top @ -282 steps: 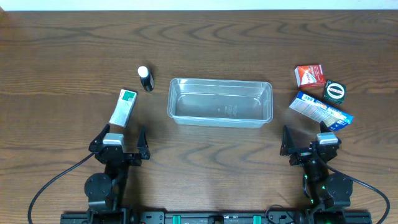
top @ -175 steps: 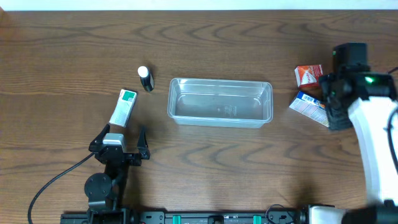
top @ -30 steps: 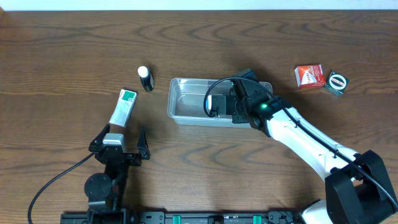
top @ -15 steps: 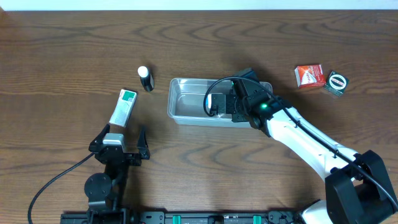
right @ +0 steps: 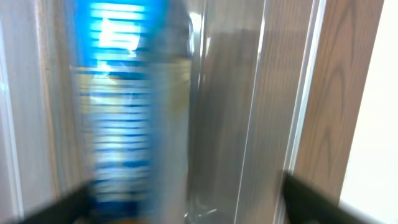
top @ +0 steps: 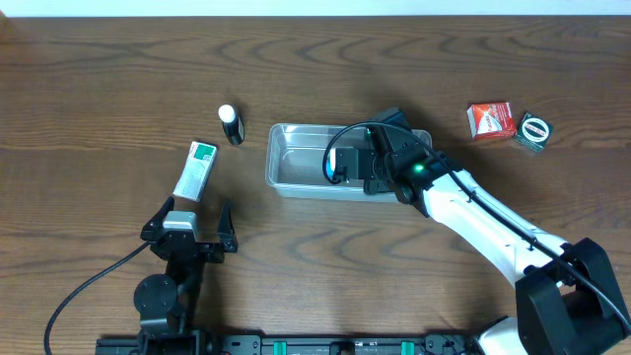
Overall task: Pack container
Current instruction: 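Lower the blue-white box into the container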
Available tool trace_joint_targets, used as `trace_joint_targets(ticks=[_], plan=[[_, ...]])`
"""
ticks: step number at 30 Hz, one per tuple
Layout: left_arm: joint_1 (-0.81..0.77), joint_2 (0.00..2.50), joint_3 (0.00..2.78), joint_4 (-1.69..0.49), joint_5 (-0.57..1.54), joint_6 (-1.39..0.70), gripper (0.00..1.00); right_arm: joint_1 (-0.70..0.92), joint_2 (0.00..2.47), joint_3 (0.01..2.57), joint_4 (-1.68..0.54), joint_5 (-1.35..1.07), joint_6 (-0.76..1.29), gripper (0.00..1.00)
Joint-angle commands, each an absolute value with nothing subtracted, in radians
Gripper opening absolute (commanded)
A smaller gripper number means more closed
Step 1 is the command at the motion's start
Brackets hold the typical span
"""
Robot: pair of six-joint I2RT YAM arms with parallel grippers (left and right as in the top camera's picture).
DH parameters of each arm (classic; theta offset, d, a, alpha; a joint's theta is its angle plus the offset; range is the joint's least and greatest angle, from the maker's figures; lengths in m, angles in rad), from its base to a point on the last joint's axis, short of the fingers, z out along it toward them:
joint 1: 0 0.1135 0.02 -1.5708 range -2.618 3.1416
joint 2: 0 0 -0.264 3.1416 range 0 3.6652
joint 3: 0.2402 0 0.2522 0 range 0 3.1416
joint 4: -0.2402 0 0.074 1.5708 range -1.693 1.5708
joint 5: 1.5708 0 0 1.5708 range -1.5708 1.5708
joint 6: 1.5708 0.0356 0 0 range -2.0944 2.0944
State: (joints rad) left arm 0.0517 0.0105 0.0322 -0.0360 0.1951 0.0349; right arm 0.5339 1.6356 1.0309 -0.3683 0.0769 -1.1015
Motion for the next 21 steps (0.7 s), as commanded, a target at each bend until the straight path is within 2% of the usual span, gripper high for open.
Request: trace_joint_targets(ticks=[1,11,17,21], plan=[[0.058,0.006,0.004,-0.051,0.195,0.052,0.98,0.541,1.589,1.028,-0.347,0.08,-1.064,0.99],[0.058,0.006,0.004,-0.051,0.195,0.052,0.98,0.537,1.354,1.028,-0.234,0.081,-0.899,0.99],[0.058,0.006,0.004,-0.051,0.195,0.052,0.98,0.537,1.303,1.028,-0.248,0.073,-0.772,0.99],[0.058,0.006,0.004,-0.051,0.195,0.052,0.98,0.537,1.311,1.028,-0.293,-0.012,-0.558,0.99]])
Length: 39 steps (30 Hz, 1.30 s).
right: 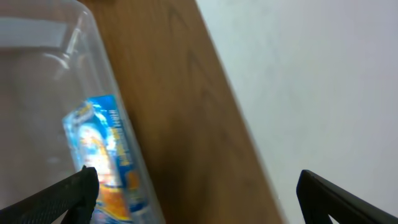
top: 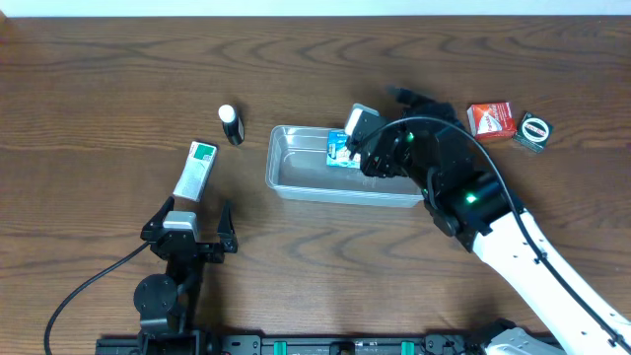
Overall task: Pack container
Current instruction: 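Lower the blue-white box into the container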
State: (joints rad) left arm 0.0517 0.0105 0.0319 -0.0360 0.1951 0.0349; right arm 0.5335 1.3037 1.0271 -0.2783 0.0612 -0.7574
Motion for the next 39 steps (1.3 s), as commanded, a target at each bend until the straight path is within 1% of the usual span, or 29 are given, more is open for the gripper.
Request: trace_joint_targets(ticks=[1,4,7,9,12,13,14,17,21,28,33,39], plan=[[0.058,0.006,0.004,-0.051,0.195,0.052,0.98,0.538,1.311,1.028,-0.305,-0.065,-0.493,0.99],[0.058,0.006,0.004,-0.051,0.195,0.052,0.98,0.538,1.311,1.028,-0.31,-0.157,-0.402,0.99],[0.058,0.006,0.004,-0.051,0.195,0.052,0.98,0.533,1.314,1.028,-0.279,-0.164,-0.28,0.99],[0.058,0.006,0.004,-0.051,0.195,0.052,0.98,0.517,1.324,1.028,-0.257,-0.141,-0.195,0.85],[0.058,0.006,0.004,-0.051,0.195,0.052,0.98,0.48,1.36,1.028,-0.25,-0.041,-0.016,0.53],[0.058,0.006,0.004,-0.051,0.195,0.052,0.98,0.469,1.372,1.028,-0.256,-0.021,0.027,0.47],[0.058,0.006,0.004,-0.051,0.195,0.052,0.98,0.459,1.383,1.029,-0.263,-0.013,0.06,0.41],[0.058,0.006,0.004,-0.051,0.195,0.052,0.98,0.443,1.403,1.048,-0.297,-0.013,0.121,0.31],[0.058,0.006,0.004,-0.051,0.195,0.052,0.98,0.443,1.425,1.133,-0.38,-0.002,0.126,0.17],[0.058,0.006,0.004,-0.051,0.195,0.052,0.98,0.431,1.541,1.302,-0.542,-0.009,0.127,0.04],[0.058,0.006,0.004,-0.051,0.195,0.052,0.98,0.431,1.607,1.326,-0.576,-0.042,0.161,0.01],[0.058,0.006,0.004,-0.051,0.195,0.052,0.98,0.431,1.617,1.326,-0.587,-0.042,0.168,0.01]])
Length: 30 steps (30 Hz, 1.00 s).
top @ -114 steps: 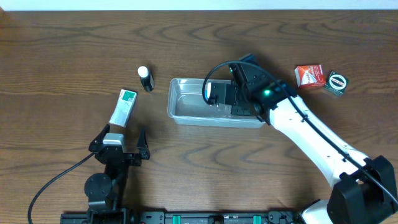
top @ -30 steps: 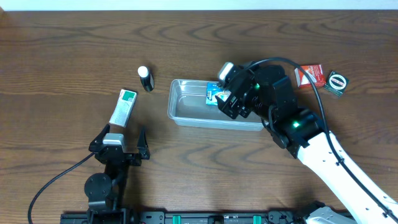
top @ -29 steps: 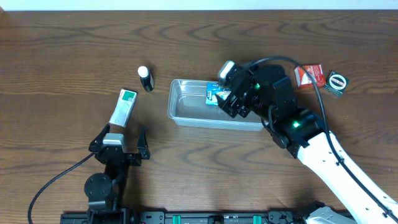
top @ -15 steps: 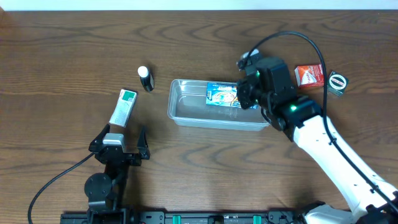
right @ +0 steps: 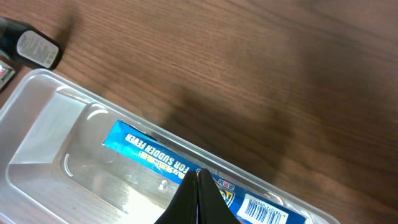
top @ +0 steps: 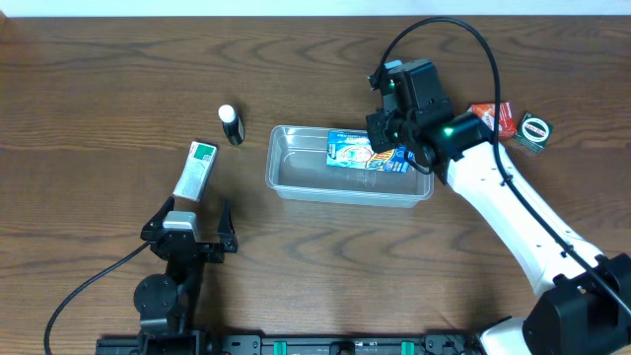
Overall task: Pack container
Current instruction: 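Lower the blue-white box into the container, then press the box flat inside the container and open right gripper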
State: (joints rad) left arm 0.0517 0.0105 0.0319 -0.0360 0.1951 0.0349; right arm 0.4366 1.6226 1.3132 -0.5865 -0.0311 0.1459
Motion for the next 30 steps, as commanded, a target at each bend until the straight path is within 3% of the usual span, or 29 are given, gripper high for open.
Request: trace_joint_targets(ticks=[1,30], plan=[[0.058,0.006,0.004,-0.051,0.195,0.052,0.98,0.431,1.617,1.326,-0.587,-0.042,0.168,0.01],[0.058,0.01,0.004,-0.051,0.195,0.052,0.98,0.431,1.767,1.326,-0.578,-0.042,0.167,0.01]])
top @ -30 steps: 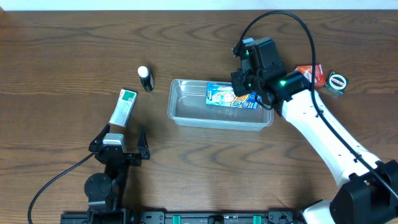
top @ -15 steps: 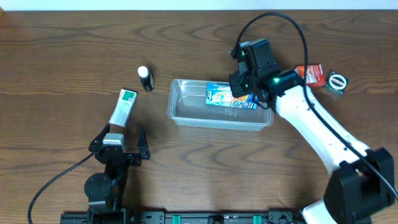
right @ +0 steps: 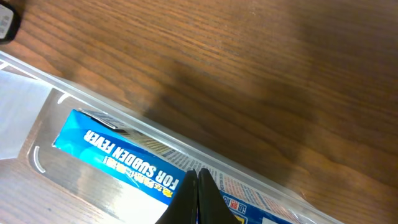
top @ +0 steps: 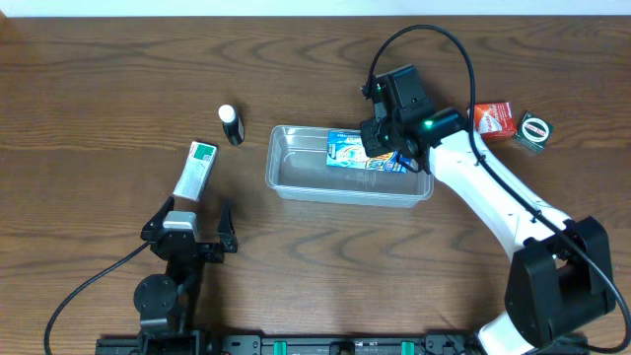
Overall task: Pack container
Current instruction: 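Press the box flat inside the container and open right gripper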
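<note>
A clear plastic container stands mid-table, and a blue packet lies in its far right part. In the right wrist view the blue packet shows printed white letters and rests against the container's far wall. My right gripper is shut with nothing between its fingers, its tip just above the packet. In the overhead view the right gripper hangs over the container's far rim. At the table's near left edge, my left gripper rests open, far from the container.
A green-and-white box and a black bottle with a white cap lie left of the container. A red box and a round black-and-green item lie at the far right.
My right gripper, still shut, has shifted a little to the left and closer to the blue packet. The packet and the left arm have not moved.
My right gripper was open low inside the container with the blue packet in front of it. Then it was open and higher, the packet tilted at the far wall. Later the packet lay flat and the gripper was shut above it, where it remains.
</note>
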Available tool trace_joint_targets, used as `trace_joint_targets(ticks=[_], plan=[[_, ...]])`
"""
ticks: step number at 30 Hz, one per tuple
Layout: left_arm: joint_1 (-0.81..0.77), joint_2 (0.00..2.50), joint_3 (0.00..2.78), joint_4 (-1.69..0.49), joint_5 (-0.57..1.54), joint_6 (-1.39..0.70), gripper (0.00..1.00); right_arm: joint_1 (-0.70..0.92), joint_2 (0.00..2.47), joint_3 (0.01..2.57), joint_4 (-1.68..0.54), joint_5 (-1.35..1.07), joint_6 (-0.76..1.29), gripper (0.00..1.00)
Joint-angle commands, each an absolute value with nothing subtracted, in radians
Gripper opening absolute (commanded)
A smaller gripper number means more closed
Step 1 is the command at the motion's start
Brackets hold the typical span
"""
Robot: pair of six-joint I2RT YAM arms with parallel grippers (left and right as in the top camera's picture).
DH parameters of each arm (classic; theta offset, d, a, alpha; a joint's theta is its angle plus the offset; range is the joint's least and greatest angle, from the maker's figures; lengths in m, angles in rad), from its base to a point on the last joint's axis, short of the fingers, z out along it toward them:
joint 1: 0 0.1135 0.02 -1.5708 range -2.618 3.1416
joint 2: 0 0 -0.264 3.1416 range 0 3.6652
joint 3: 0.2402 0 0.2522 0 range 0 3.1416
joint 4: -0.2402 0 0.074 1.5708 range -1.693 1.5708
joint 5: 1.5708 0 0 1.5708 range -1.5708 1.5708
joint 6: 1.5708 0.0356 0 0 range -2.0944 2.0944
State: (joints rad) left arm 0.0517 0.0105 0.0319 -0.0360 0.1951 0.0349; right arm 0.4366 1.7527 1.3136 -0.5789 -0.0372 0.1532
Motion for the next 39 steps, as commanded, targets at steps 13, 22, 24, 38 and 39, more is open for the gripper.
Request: trace_joint_targets(ticks=[13,22,24,38,39], plan=[[0.058,0.01,0.004,-0.051,0.195,0.052,0.98,0.432,1.768,1.326,-0.603,-0.042,0.167,0.01],[0.058,0.01,0.004,-0.051,0.195,0.052,0.98,0.433,1.768,1.326,-0.64,-0.056,0.168,0.01],[0.058,0.01,0.004,-0.051,0.195,0.052,0.98,0.433,1.768,1.326,-0.646,-0.079,0.168,0.01],[0.058,0.01,0.004,-0.051,0.195,0.052,0.98,0.504,1.767,1.326,-0.709,-0.113,0.168,0.01],[0.058,0.01,0.004,-0.051,0.195,0.052,0.98,0.508,1.767,1.326,-0.713,-0.113,0.168,0.01]])
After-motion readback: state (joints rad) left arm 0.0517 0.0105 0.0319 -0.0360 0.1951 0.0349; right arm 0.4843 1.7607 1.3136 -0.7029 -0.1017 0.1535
